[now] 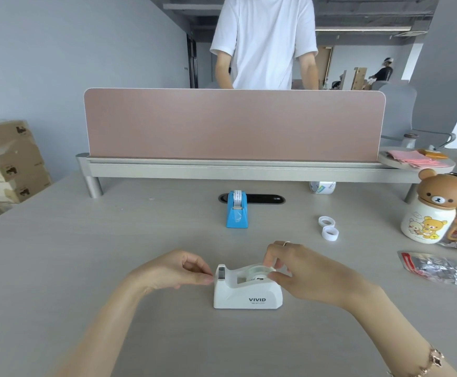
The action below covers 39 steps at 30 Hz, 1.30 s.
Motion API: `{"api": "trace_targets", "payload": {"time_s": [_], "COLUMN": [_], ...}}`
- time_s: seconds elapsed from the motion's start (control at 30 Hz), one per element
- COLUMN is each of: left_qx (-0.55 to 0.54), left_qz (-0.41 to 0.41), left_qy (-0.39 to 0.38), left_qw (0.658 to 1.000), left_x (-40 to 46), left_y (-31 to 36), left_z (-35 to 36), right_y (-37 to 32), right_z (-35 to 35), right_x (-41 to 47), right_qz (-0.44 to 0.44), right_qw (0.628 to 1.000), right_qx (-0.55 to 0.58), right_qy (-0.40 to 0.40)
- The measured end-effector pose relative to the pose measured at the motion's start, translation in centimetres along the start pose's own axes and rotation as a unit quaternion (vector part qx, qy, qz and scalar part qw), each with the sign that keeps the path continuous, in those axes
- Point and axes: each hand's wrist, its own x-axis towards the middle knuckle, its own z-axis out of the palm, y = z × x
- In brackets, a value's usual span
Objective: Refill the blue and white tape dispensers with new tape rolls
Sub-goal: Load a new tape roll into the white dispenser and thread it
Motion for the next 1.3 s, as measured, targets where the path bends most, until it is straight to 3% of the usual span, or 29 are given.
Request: {"api": "trace_targets", "payload": {"time_s": [0.33,0.43,0.53,0.8,0.93,1.3], "left_qx": [0.030,0.029,0.018,0.014,0.007,-0.018], "left_qz": [0.099,0.139,0.152,0.124,0.162,0.185], "left_qy": [0.008,-0.044,-0.072,-0.033,-0.002,-0.025], "left_qw": [0.995,0.989,0.986,0.992,0.987,0.982], "left_x": [0.7,0.3,0.3,1.1,1.9,2.4], "left_y": [-1.3,-0.6,-0.6,-1.7,-2.0,-0.8], "left_z": [0.5,0.6,0.5,0.7,1.6,4.1], "right_y": [-0.1,0.0,0.0,-0.1,-0.1,1.4], "right_z": [-0.4,-0.3,-0.3,-0.1,-0.1,0.3], "right_x": [0.1,0.1,0.2,0.0,-0.1,0.8], "right_qz": [0.008,0.009,0.011,0.034,0.054,0.077], "right_qw": [1.000,1.000,1.000,0.999,0.997,0.997], "right_qx": [0.006,0.011,0.009,0.017,0.019,0.025], "right_qy": [-0.005,-0.002,-0.005,-0.016,-0.053,0.002]}}
